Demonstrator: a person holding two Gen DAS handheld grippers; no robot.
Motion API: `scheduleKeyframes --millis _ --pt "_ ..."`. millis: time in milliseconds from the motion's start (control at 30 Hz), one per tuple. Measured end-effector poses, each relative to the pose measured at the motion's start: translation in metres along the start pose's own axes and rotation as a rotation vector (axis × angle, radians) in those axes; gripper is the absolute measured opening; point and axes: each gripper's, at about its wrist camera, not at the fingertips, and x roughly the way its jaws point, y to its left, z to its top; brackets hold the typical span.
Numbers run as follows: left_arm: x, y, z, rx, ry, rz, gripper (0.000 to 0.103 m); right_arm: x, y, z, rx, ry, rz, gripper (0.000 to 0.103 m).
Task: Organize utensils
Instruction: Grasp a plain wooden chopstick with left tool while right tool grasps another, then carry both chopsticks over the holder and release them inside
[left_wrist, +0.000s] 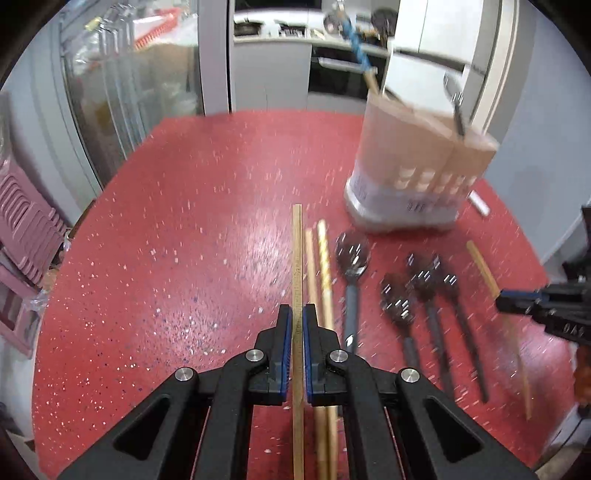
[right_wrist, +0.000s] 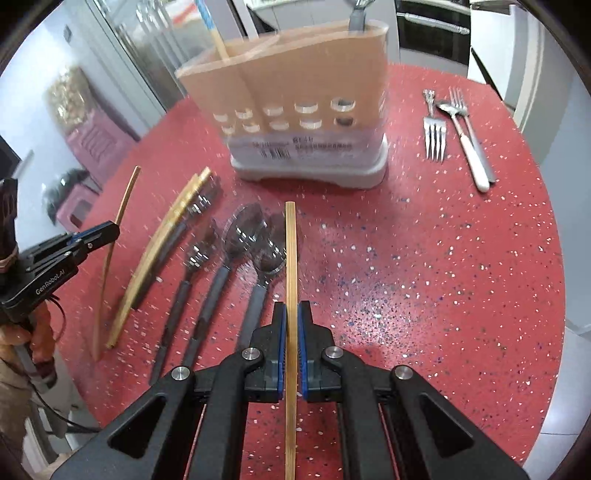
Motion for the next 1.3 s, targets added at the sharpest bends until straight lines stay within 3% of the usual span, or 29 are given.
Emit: scheduleKeyframes --millis 133,567,1000,1300 --pt "-0.020 0.004 0.003 -0.026 -0.063 -0.020 0.030 -0.025 -0.001 -0.012 0.015 -0.090 0.055 0.006" --pt "-0.065 -0.001 0.038 -0.054 -0.218 -0.081 0.030 -0.076 0.005 0.009 0.030 -0.300 0.137 0.006" --pt "-0.089 -0.016 0.076 -0.064 -0.301 -0.113 0.029 -0.112 0.007 0.038 0.020 -0.394 0.183 0.006" --pt "-0.111 -0.024 0.121 -0.055 -0.372 -0.139 0.029 -0.133 0.001 0.080 0.017 -0.456 0.181 0.006"
